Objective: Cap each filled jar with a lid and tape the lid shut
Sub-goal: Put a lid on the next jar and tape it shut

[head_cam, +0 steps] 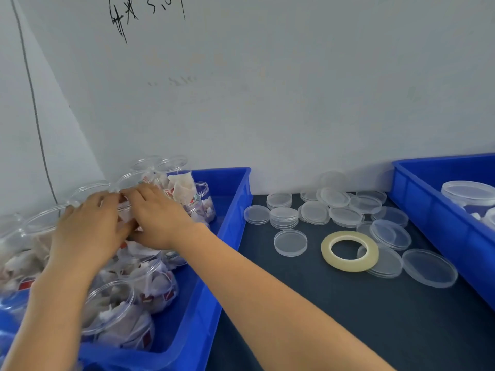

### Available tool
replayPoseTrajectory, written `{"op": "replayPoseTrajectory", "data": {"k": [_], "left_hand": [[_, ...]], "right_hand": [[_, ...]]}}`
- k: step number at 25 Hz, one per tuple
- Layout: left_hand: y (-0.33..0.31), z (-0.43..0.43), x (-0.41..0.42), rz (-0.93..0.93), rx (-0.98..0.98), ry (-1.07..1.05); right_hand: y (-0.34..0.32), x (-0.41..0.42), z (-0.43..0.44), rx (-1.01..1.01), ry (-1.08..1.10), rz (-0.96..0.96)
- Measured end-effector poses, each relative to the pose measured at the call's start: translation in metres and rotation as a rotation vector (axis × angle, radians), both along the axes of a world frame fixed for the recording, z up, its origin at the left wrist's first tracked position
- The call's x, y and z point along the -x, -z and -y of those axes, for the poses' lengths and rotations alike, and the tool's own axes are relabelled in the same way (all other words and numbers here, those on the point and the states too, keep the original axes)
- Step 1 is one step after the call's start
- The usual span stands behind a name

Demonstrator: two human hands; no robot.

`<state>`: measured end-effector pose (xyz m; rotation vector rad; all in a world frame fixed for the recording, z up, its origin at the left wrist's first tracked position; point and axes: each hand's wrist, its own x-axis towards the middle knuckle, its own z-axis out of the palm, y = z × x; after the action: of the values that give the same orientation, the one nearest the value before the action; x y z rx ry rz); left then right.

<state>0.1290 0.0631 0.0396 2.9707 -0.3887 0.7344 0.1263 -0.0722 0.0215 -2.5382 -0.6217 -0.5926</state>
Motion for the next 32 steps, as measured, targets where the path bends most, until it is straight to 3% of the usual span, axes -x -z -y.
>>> {"op": "replayPoseTrajectory", "data": {"k": [6,11,13,20,24,26,29,32], "left_hand": [[-0.007,0.025,0.030,0.058,0.370,0.105],[-0.011,0.066,0.079,0.318,0.529,0.329],[-0.002,0.096,0.096,0.339,0.552,0.426],[0.087,0.200,0.114,-0.169,0.715,0.660],[0.132,0.210,0.102,-0.170,0.628,0.829],[0.144,0.211,0.089,-0.166,0.700,0.916],[0.159,0.226,0.052,-0.306,0.795,0.719],[0.172,0.251,0.011,-0.656,0.506,0.588]], "right_hand": [[0.002,0.026,0.007,-0.115,0.010,0.110],[0.014,0.072,0.043,-0.422,0.072,0.384],[0.026,0.092,0.068,-0.528,0.124,0.438],[0.112,0.143,0.181,-0.665,0.479,0.069],[0.149,0.156,0.200,-0.672,0.516,0.086],[0.155,0.158,0.205,-0.669,0.501,0.120],[0.163,0.158,0.207,-0.710,0.467,0.060],[0.173,0.156,0.205,-0.765,0.466,0.007]]}}
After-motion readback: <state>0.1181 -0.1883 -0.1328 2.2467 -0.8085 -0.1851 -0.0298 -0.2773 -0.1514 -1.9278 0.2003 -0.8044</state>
